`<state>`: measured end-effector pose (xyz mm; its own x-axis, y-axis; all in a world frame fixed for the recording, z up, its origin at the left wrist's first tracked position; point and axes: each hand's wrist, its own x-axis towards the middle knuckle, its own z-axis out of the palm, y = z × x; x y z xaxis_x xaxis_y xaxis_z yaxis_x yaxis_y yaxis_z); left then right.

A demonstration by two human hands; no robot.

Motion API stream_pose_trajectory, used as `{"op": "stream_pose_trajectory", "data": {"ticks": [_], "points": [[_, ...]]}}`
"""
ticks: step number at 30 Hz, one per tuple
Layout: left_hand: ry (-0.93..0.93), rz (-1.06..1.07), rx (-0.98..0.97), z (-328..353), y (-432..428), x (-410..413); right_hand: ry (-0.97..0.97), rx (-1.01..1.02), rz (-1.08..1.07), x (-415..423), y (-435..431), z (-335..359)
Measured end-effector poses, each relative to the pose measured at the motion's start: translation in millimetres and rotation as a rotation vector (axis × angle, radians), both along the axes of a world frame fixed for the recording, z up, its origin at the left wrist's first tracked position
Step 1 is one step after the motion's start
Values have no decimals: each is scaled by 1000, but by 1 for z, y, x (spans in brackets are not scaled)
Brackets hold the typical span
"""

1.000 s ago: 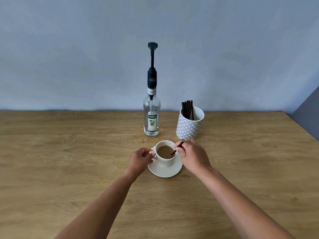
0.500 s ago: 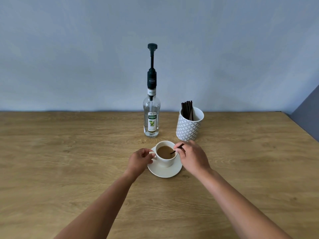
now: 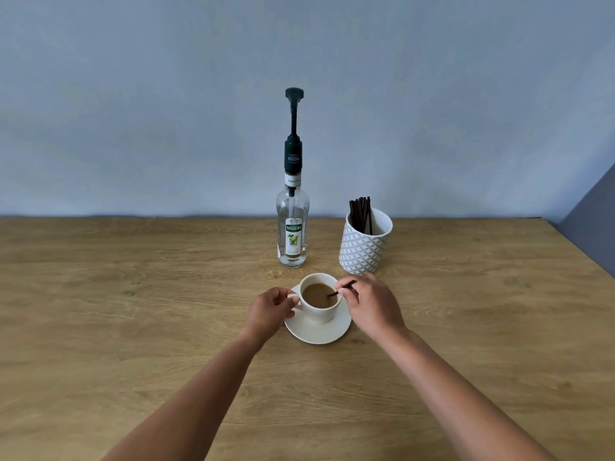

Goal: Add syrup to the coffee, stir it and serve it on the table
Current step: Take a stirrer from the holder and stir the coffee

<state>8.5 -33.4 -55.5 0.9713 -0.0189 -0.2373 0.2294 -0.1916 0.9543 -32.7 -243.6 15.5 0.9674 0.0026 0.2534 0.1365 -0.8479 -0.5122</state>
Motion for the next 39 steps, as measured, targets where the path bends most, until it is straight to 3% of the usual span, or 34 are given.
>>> {"op": "stream_pose_trajectory", "data": {"ticks": [11,21,30,39], "points": [[-4,5,20,2,0,-1,69,98,44,0,18,2],[-1,16,4,-1,0,0,36,-12,5,-1,-1,6],[0,13,7,1,0,0,68,91,44,2,23,4],[-1,15,4,0,0,0,-63,-80,5,4,5,13]]}}
